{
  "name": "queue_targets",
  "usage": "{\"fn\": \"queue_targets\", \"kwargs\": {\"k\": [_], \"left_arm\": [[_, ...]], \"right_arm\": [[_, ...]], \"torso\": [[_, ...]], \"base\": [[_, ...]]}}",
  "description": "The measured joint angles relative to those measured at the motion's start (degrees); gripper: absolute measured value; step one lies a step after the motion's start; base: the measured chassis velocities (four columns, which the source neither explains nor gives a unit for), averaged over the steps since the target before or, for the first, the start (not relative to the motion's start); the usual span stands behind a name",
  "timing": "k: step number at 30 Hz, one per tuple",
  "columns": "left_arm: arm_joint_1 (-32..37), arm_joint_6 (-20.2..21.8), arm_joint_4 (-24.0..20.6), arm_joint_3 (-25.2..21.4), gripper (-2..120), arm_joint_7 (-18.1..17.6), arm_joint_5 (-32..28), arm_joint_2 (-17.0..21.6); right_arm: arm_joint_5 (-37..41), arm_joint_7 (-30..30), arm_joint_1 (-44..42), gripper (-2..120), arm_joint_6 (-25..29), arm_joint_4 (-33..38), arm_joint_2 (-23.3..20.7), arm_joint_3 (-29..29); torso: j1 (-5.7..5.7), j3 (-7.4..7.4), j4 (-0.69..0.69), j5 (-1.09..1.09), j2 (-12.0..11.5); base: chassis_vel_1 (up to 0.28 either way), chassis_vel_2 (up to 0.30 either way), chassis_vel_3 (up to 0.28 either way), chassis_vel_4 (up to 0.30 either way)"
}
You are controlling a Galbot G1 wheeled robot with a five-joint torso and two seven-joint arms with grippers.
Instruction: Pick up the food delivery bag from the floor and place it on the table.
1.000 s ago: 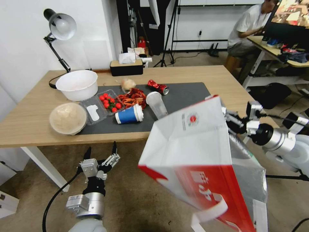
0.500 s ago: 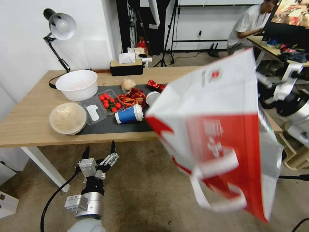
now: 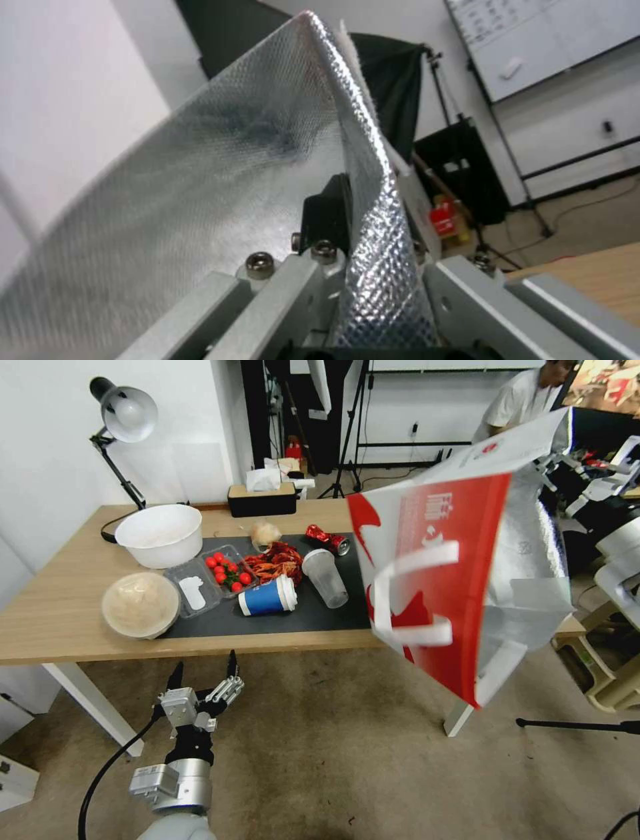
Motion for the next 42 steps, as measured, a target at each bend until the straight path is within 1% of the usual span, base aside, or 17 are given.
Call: {"fn": "queue_targets", "kwargs": {"k": [4, 5, 8, 11, 12, 14, 16, 23, 24, 30, 33, 42], "left_arm": [[0.0, -0.06, 0.09, -0.05, 100, 0.01, 0.12, -0.03], [0.0, -0.06, 0.09, -0.05, 100, 0.01, 0.12, -0.03], [0.04, -0.21, 0.16, -0.1, 100, 0.03, 0.19, -0.11], [0.07, -0.24, 0.19, -0.13, 100, 0.03, 0.2, -0.11], [0.11, -0.33, 0.22, -0.23, 100, 0.03, 0.22, -0.12], [0.11, -0.33, 0.22, -0.23, 100, 0.03, 0.22, -0.12], [0.15, -0.45, 0.38, -0.43, 100, 0.03, 0.24, -0.12], [0.05, -0.61, 0.76, -0.42, 100, 0.16, 0.33, -0.15], [-0.04, -0.61, 0.87, -0.27, 100, 0.2, 0.43, -0.3], [-0.14, -0.61, 0.97, -0.07, 100, 0.32, 0.63, -0.46], [0.08, -0.83, 0.98, -0.14, 100, 0.35, 0.65, -0.41], [0.36, -1.42, 0.97, -0.24, 100, 0.37, 0.65, -0.5]], "right_arm": [[-0.18, 2.21, 6.0, 0, -0.85, -4.45, 0.22, -4.34], [-0.18, 2.21, 6.0, 0, -0.85, -4.45, 0.22, -4.34], [-0.89, 3.0, 9.17, 0, -2.02, -7.13, 1.44, -7.82], [-1.38, 3.32, 10.13, 0, -2.5, -8.14, 2.17, -9.08], [-2.16, 3.96, 11.27, 0, -2.98, -9.46, 3.15, -10.73], [-2.16, 3.96, 11.27, 0, -2.98, -9.46, 3.15, -10.73], [-3.45, 4.55, 12.48, 0, -3.12, -10.66, 3.95, -12.09], [-5.41, 6.07, 13.37, 0, -3.97, -11.17, 3.82, -12.58], [-6.66, 7.44, 13.62, 0, -4.93, -11.37, 3.6, -12.78], [-8.17, 9.21, 15.18, 0, -7.51, -12.3, 3.26, -14.15], [-8.47, 9.94, 17.5, 0, -8.27, -13.29, 3.46, -16.49], [-9.91, 11.89, 19.73, 0, -9.14, -12.35, 3.9, -18.58]], "torso": [[0.0, -0.01, 0.0, -0.01, -0.01], [0.0, -0.01, 0.0, -0.01, -0.01], [-0.01, -0.01, 0.0, -0.01, -0.02], [-0.01, -0.01, 0.0, 0.0, -0.03], [-0.01, -0.02, 0.01, 0.0, -0.04], [-0.01, -0.02, 0.01, 0.0, -0.04], [-0.01, -0.02, 0.0, -0.01, -0.04], [-0.02, -0.03, 0.0, -0.01, -0.04], [-0.02, -0.03, -0.01, -0.01, -0.04], [-0.02, -0.03, -0.01, -0.01, -0.05], [-0.02, -0.03, 0.0, 0.0, -0.05], [-0.02, -0.04, 0.01, -0.01, -0.06]], "base": [[0.0, 0.0, 0.0, 0.0], [0.0, 0.0, 0.0, 0.0], [0.0, 0.0, 0.0, 0.0], [0.0, 0.0, 0.0, 0.0], [0.0, 0.0, 0.0, 0.0], [0.0, 0.0, 0.0, 0.0], [0.0, 0.0, 0.0, 0.0], [0.0, 0.0, 0.0, 0.0], [0.0, 0.0, 0.0, 0.0], [0.0, 0.0, 0.0, 0.0], [0.0, 0.0, 0.0, 0.0], [0.0, 0.0, 0.0, 0.0]]}}
